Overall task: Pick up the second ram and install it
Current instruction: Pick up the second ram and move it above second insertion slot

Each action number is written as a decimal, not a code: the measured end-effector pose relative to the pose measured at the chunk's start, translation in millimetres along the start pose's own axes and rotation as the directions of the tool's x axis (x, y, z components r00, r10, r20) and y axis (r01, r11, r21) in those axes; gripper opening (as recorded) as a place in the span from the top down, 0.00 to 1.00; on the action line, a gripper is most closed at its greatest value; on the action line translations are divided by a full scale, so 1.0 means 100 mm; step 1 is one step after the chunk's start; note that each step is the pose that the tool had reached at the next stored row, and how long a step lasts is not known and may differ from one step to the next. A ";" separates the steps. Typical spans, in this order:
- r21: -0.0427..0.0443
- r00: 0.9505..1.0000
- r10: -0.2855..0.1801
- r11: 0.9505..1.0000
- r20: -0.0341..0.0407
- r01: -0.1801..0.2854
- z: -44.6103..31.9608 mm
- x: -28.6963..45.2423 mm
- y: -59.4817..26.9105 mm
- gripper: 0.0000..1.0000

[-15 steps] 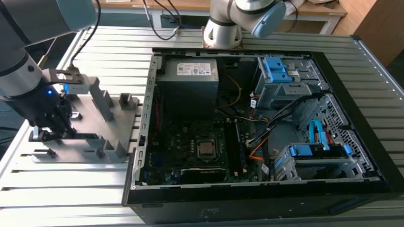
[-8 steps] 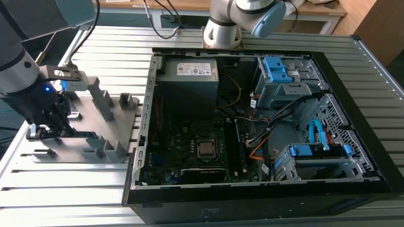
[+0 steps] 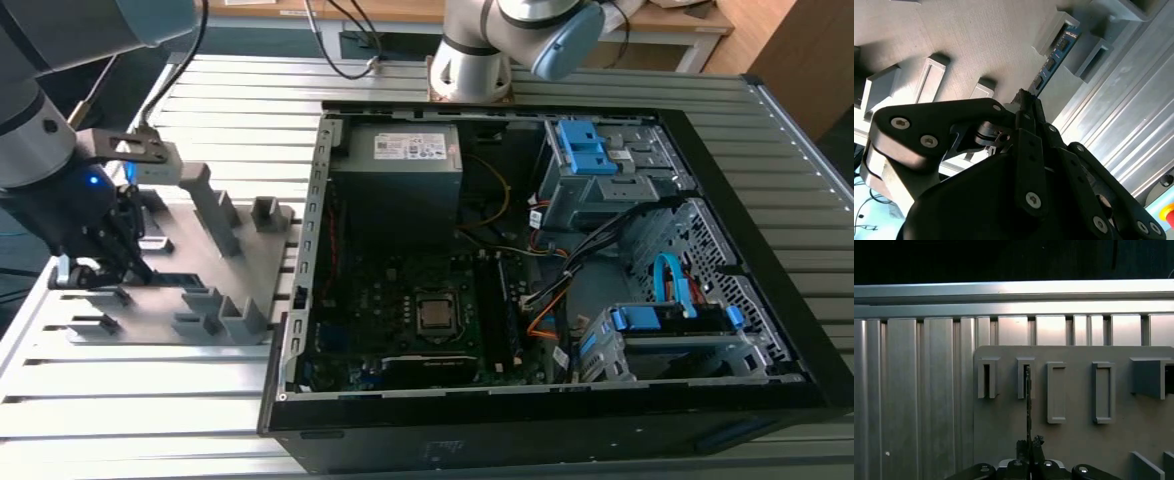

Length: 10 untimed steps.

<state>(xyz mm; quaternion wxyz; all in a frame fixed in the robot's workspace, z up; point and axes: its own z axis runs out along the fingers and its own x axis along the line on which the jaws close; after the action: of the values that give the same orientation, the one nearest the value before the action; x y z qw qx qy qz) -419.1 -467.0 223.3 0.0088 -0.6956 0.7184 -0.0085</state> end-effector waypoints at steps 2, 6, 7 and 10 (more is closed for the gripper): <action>0.000 1.000 0.000 1.000 0.000 0.000 -0.024 0.000 0.000 0.86; 0.000 1.000 0.000 1.000 0.000 0.000 -0.072 0.000 -0.002 0.86; 0.000 1.000 0.000 1.000 0.000 0.000 -0.085 0.000 -0.002 0.86; 0.000 1.000 0.000 1.000 0.000 0.000 -0.124 0.000 -0.003 0.86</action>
<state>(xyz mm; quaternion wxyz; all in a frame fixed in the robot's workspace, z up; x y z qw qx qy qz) -419.1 -467.0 235.7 0.0087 -0.6956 0.7184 -0.0085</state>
